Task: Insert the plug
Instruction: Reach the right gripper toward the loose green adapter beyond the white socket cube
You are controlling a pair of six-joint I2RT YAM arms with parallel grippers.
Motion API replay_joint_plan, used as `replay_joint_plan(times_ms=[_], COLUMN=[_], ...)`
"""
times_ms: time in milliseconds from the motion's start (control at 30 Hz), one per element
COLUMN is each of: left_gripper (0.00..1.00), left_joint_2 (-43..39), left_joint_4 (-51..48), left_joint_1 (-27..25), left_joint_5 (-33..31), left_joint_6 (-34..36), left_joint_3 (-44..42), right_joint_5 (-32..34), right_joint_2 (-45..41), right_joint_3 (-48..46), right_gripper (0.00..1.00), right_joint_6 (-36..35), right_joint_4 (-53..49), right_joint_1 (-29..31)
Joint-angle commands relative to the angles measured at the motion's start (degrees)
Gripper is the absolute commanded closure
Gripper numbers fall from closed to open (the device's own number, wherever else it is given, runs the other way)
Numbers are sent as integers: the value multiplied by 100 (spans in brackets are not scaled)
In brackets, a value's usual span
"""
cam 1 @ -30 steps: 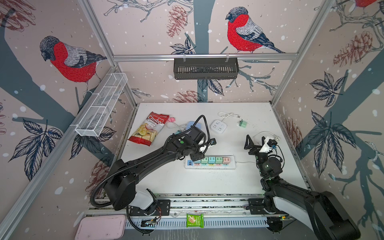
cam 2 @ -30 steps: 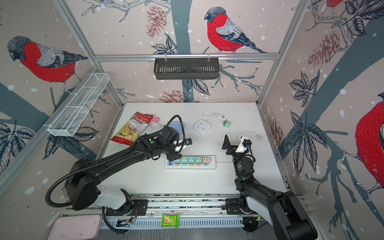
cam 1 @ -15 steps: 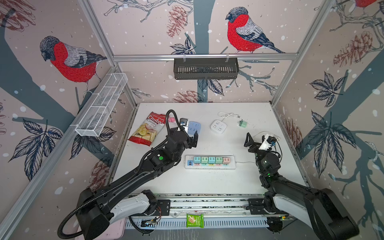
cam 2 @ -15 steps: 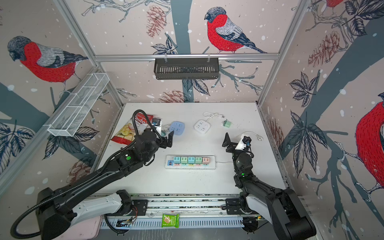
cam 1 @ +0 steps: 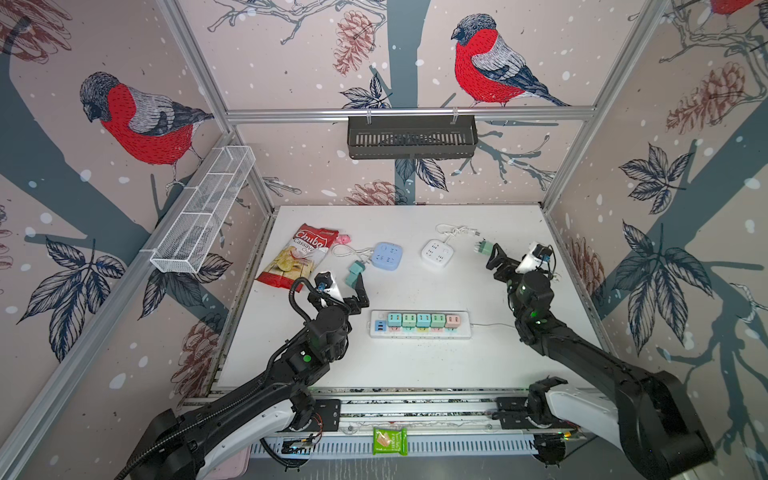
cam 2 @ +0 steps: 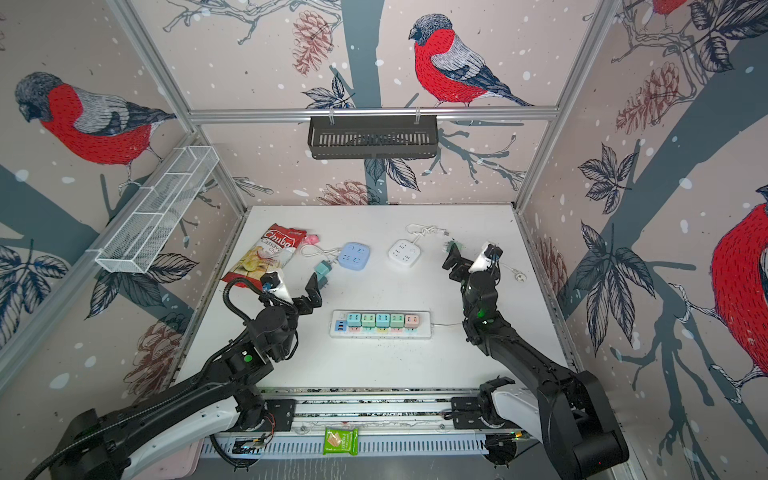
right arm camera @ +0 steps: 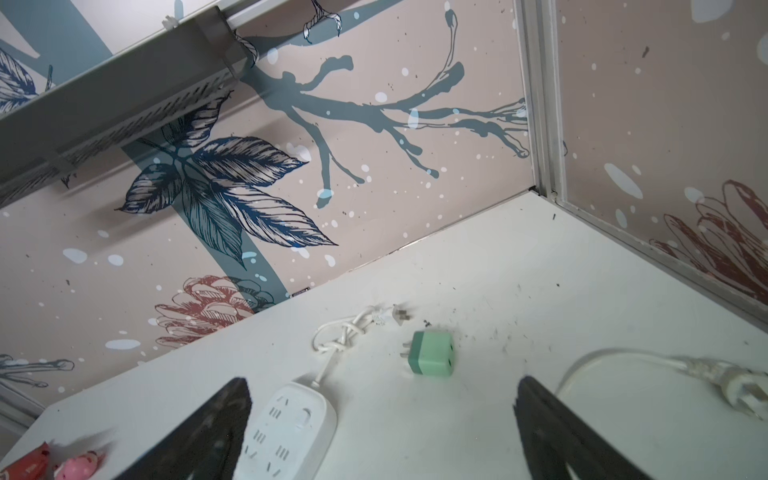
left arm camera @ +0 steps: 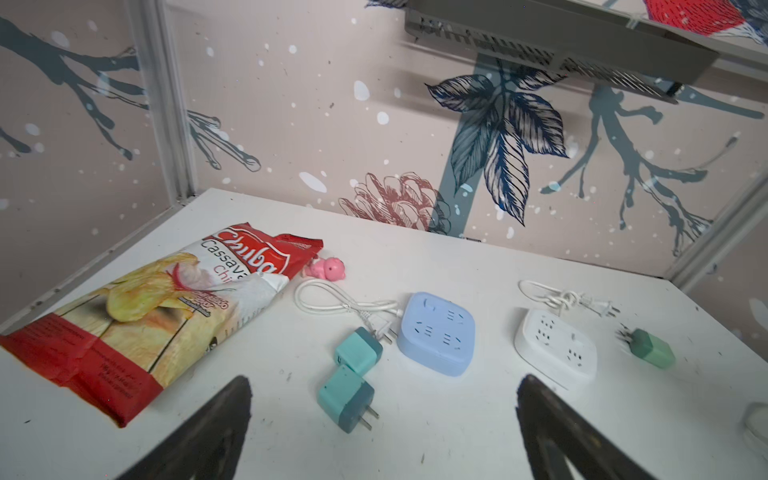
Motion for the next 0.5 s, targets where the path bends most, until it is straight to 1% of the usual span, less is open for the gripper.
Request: replay_joint_plan(times_ms=[0, 100, 233, 367, 467], left_gripper=[1, 2, 1, 1, 2], left_joint_2=[-142, -88, 73, 259, 310], left_joint_4=[1065, 937, 950, 918, 874], left_joint_1=[91, 104, 107, 114, 119], left_joint_5=[594, 816, 961, 933, 975], left_joint_6=[80, 29, 38, 44, 35], left_joint_3=[-151, -63, -17, 51, 98], right_joint_5=[-186, -181, -30, 36, -57], right_joint_2=[225, 595, 1297, 1889, 2470], right_joint_3=[657, 1290, 2094, 2542, 2936], right_gripper=[3, 9, 10, 10, 9], right_joint_6=[273, 235, 186, 124, 110], right_joint_4=[-1615, -2191, -2999, -3308, -3502], right_joint_1=[101, 250, 464, 563, 578])
